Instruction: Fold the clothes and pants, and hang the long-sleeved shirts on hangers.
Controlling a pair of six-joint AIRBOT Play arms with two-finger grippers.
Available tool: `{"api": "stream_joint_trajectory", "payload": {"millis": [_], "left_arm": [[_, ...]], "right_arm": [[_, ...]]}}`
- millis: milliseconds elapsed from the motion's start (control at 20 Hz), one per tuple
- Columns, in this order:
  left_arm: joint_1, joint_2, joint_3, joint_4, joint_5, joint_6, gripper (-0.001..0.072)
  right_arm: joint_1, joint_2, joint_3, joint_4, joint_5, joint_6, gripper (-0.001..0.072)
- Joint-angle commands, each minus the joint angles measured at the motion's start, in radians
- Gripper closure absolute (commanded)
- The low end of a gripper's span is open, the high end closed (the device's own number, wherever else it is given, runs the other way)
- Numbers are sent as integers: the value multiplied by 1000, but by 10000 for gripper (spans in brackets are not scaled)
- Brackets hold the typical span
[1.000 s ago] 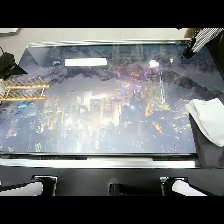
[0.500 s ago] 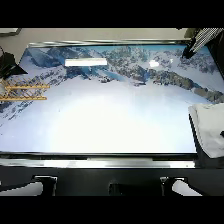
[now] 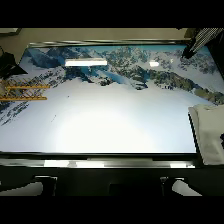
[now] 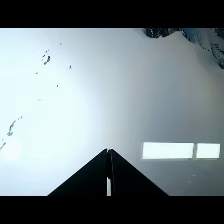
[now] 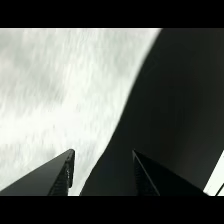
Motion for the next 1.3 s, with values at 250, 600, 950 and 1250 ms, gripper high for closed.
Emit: {"api": "stream_joint_trajectory", "payload": {"millis": [250, 600, 950, 1250], "left_arm": [[-32, -15, 0, 4, 3, -1, 689], [-259, -18, -97, 343, 66, 65, 690], [-338, 74, -262, 341, 121, 68, 689], [-338, 71, -262, 341, 108, 68, 688]], "right_arm": [[4, 192, 47, 314, -316, -264, 511], [520, 202, 58, 718, -436, -532, 673], [839, 202, 58, 671, -392, -533, 672], [839, 202, 58, 618, -379, -532, 670]]}}
